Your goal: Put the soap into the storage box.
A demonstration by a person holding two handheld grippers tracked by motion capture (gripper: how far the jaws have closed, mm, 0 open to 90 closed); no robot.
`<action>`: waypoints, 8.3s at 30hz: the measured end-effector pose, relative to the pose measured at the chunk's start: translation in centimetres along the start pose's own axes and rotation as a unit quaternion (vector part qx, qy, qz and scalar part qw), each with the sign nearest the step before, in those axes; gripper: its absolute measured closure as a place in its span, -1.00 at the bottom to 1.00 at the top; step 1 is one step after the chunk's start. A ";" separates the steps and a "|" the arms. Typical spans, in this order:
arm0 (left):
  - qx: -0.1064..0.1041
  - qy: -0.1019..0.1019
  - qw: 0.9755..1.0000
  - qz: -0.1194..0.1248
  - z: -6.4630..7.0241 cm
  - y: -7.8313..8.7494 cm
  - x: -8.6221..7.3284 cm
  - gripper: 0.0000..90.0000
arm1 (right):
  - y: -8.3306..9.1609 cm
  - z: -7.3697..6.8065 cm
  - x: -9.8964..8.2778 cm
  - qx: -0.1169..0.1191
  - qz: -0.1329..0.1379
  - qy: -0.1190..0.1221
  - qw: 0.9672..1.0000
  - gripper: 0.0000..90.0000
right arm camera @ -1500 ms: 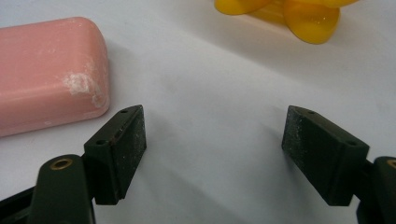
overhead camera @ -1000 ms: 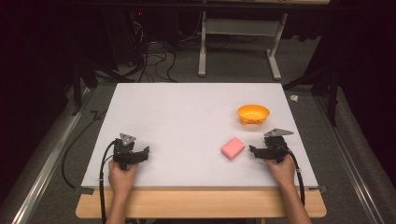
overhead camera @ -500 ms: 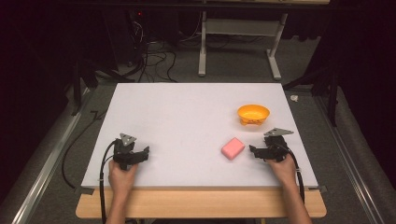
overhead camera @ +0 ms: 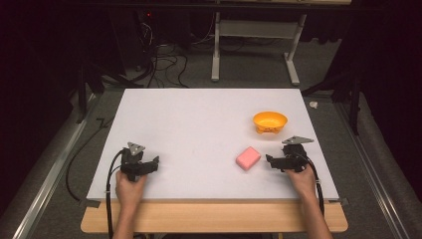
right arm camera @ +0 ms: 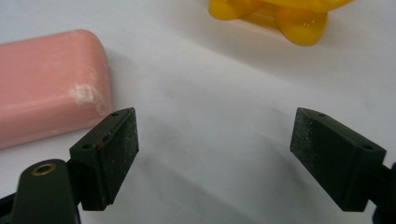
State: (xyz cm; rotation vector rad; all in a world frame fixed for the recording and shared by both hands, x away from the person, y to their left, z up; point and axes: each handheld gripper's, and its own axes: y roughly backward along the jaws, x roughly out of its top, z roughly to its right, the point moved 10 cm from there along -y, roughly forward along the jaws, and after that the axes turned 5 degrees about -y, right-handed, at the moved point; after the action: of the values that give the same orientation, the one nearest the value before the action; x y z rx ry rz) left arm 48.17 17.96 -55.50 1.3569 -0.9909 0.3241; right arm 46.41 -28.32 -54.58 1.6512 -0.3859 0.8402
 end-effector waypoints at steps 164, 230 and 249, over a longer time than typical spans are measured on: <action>0.001 -0.003 1.000 -0.001 0.0 0.0 0.0 -0.52 | 2.1 -4.6 1.6 0.036 0.035 -0.016 0.999 -0.69; 0.003 -0.003 1.000 0.000 0.0 0.0 0.0 -0.52 | 3.6 -0.4 9.6 0.020 0.087 -0.092 0.992 -0.69; 0.002 -0.004 1.000 -0.001 0.0 0.0 0.0 -0.52 | -0.1 2.0 12.1 -0.009 0.064 -0.127 0.990 -0.69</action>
State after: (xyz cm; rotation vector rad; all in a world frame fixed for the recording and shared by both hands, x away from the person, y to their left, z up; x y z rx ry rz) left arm 48.14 18.01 -55.49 1.3639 -0.9950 0.3191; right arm 55.41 -27.96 -46.30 1.7353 -0.6802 0.7198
